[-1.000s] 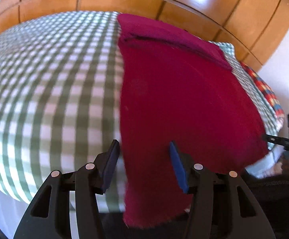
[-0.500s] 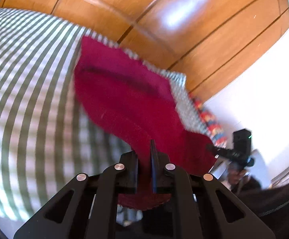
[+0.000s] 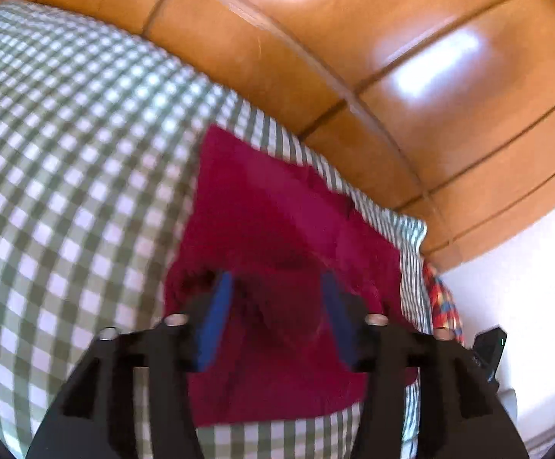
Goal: Fold small clothes
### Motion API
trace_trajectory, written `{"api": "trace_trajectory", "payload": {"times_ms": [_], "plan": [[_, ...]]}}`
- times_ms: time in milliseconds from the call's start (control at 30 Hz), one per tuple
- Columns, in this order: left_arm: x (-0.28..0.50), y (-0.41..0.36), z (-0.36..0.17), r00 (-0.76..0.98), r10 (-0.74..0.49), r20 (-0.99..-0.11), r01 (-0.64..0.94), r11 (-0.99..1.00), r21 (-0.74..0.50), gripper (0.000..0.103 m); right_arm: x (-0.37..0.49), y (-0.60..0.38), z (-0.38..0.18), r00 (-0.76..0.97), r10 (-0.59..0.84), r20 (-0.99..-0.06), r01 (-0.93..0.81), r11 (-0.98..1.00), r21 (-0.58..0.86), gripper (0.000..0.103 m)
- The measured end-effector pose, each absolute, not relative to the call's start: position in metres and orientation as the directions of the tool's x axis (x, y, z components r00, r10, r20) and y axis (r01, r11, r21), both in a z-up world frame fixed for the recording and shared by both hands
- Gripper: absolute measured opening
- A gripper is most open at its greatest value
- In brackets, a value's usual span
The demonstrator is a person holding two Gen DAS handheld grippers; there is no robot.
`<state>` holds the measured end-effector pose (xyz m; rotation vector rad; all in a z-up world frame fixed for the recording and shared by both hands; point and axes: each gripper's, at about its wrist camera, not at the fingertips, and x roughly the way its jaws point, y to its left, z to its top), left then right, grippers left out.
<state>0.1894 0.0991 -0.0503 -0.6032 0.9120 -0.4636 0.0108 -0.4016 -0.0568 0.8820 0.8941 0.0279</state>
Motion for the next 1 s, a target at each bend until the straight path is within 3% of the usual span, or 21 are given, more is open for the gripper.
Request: {"api": "trace_trajectory", "payload": {"times_ms": [100, 267, 333, 433, 467, 533, 767, 1000], "plan": [[0.182, 0.123, -0.062, 0.546, -0.601, -0.584, 0.088, 0.734, -0.673, 0.052, -0.01, -0.409, -0.058, 0.651, 0.34, -0.679, 0.332, 0.677, 0.657, 0.072], [0.141, 0.114, -0.086, 0.506, -0.584, -0.635, 0.191, 0.794, -0.577, 0.052, -0.038, -0.386, -0.077, 0.559, 0.297, -0.774, 0.339, 0.77, 0.541, 0.072], [0.129, 0.101, -0.101, 0.471, -0.584, -0.661, 0.236, 0.805, -0.544, 0.048, -0.037, -0.373, -0.09, 0.512, 0.271, -0.815, 0.339, 0.808, 0.481, 0.062], [0.123, 0.081, -0.115, 0.464, -0.531, -0.709, 0.27, 0.847, -0.458, 0.024, -0.031, -0.364, -0.105, 0.49, 0.248, -0.836, 0.345, 0.825, 0.448, 0.044], [0.123, 0.079, -0.117, 0.466, -0.529, -0.71, 0.276, 0.849, -0.452, 0.021, -0.029, -0.363, -0.105, 0.491, 0.24, -0.838, 0.342, 0.831, 0.439, 0.04], [0.123, 0.081, -0.115, 0.462, -0.54, -0.703, 0.268, 0.841, -0.47, 0.015, -0.029, -0.362, -0.101, 0.494, 0.254, -0.831, 0.332, 0.829, 0.45, 0.021], [0.085, 0.097, -0.101, 0.437, -0.582, -0.685, 0.347, 0.812, -0.469, 0.013, -0.064, -0.355, -0.084, 0.471, 0.274, -0.838, 0.261, 0.865, 0.429, 0.017], [0.009, 0.116, -0.116, 0.339, -0.651, -0.679, 0.347, 0.758, -0.553, 0.015, -0.121, -0.333, -0.073, 0.372, 0.314, -0.873, 0.177, 0.9, 0.399, 0.018]]}}
